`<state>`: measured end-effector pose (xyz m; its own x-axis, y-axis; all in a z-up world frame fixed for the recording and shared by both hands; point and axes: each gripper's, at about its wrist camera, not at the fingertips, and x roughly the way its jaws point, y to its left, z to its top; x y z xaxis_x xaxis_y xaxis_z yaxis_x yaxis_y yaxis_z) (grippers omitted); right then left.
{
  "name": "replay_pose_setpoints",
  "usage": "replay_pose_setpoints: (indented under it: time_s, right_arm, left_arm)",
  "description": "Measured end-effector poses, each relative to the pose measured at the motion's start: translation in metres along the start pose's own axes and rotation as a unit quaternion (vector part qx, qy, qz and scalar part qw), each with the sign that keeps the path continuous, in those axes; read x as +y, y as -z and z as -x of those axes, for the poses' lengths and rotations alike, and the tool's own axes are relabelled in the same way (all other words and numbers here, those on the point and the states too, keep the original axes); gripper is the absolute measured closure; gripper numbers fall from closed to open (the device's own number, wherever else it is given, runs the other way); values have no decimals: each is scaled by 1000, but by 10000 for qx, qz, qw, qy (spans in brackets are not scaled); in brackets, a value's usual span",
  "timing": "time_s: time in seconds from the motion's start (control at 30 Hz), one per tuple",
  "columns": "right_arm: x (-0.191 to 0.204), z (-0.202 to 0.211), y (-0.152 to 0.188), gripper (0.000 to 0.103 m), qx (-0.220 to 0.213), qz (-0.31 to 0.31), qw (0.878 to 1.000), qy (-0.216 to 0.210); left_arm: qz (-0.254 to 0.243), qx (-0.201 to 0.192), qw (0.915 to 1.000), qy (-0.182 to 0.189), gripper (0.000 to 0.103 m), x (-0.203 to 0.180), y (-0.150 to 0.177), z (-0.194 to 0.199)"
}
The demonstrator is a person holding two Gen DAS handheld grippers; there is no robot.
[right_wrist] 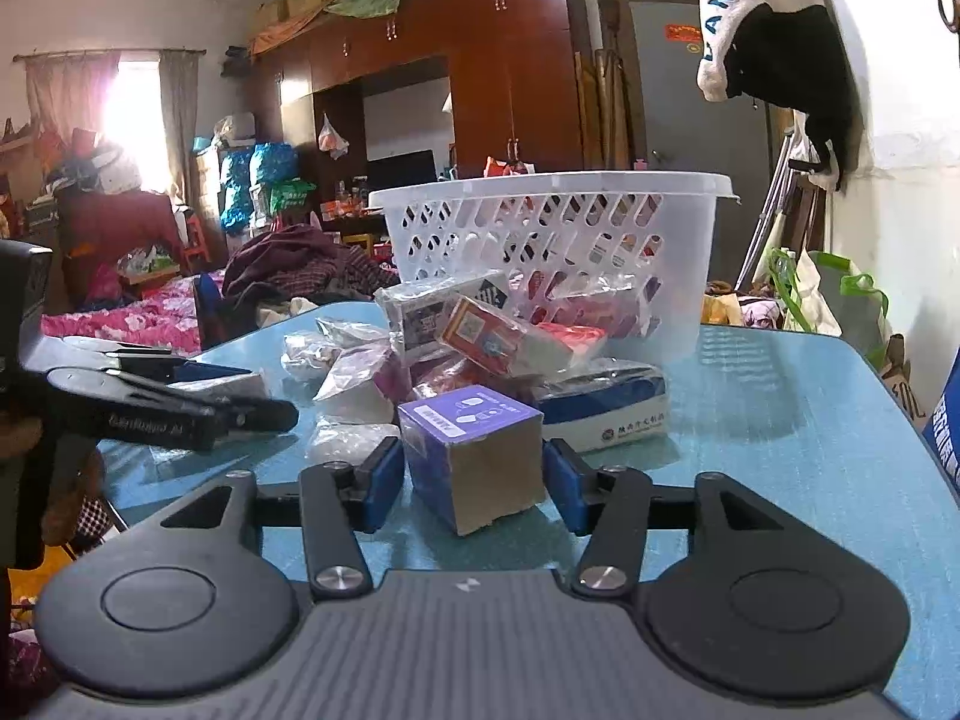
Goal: Organize objects
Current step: 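Grasp a clear wrapped pack with the left tool while the right tool grasps the lavender box, then lift both held items over the white basket and release them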
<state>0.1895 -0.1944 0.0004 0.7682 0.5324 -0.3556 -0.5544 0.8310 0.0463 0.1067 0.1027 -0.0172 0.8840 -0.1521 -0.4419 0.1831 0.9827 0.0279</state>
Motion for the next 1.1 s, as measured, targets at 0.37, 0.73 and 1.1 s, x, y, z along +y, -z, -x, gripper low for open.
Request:
replay_pose_setpoints:
  time_s: [0.37,0.73,1.1]
  right_arm:
    - [-2,0,0,50,-10,28,10000,85]
    - [-6,23,-5,52,-552,-79,9983,163]
    - [-39,-8,-135,53,-1340,31,9897,508]
  left_arm:
    - [-420,-229,9987,197,59,-11,13,34]
    - [98,-866,9958,271,60,1,6,49]
    - [892,-1458,9844,411,60,19,-125,-7]
